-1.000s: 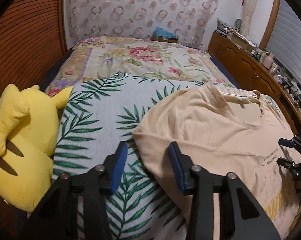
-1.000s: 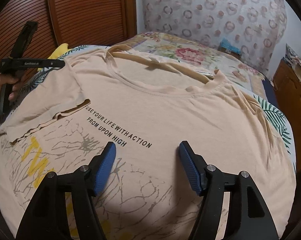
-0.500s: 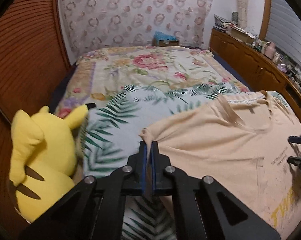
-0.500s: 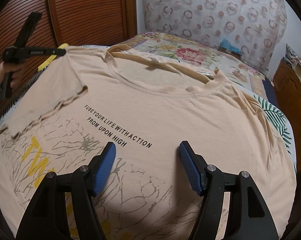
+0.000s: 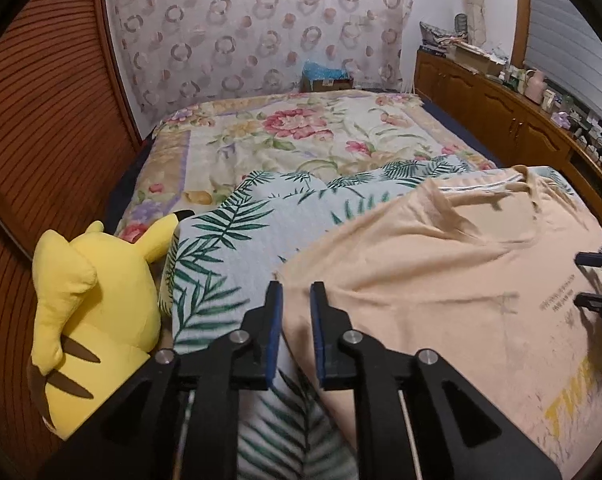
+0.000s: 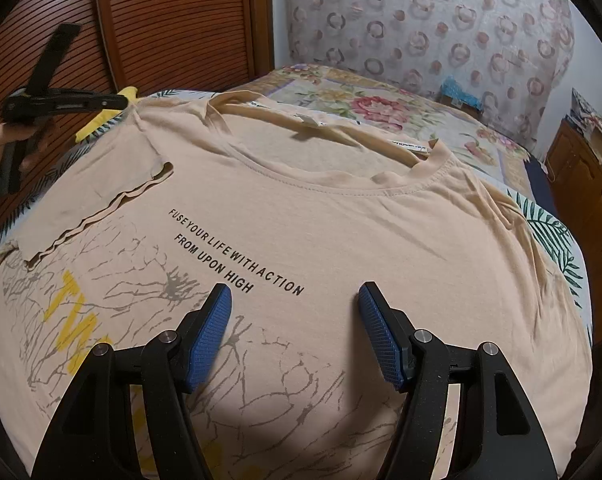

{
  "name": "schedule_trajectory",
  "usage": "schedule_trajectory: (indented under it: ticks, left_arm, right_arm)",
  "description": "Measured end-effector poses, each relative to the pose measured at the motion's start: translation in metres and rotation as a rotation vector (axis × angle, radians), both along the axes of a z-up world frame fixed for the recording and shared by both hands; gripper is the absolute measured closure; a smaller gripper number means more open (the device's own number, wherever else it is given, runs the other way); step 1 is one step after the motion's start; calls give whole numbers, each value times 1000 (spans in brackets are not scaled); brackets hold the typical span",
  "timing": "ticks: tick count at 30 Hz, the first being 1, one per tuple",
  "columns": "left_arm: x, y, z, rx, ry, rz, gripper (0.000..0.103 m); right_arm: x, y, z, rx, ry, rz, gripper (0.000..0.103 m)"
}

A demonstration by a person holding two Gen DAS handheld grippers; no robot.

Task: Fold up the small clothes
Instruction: 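Grasp the folded edge with the left gripper and straighten the fold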

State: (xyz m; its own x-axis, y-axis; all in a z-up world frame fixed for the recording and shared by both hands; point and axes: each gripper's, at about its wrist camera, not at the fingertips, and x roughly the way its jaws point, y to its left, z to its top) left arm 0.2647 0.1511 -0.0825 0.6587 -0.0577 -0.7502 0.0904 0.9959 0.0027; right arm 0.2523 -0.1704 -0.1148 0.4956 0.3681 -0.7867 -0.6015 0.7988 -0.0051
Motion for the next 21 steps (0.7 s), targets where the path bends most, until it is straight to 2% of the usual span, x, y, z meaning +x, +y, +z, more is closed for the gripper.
schedule_trajectory:
  ticks: [4,9,14,21]
  left_arm:
    - [-26,-12,3,-24,1,-23,83]
    - [-52,-35,-14,-24,49,-59,80]
    - [-61,-50,-31,6,74,-73,79]
    - [-65,-54,-32,2,52,-88,74]
  right_arm:
    - [0,0,0,0,0,0,35]
    - [0,0,0,0,-1,0,35]
    - [0,0,0,-1,-1,0,35]
    - [-3,-4,1,-6,-6,-7,33]
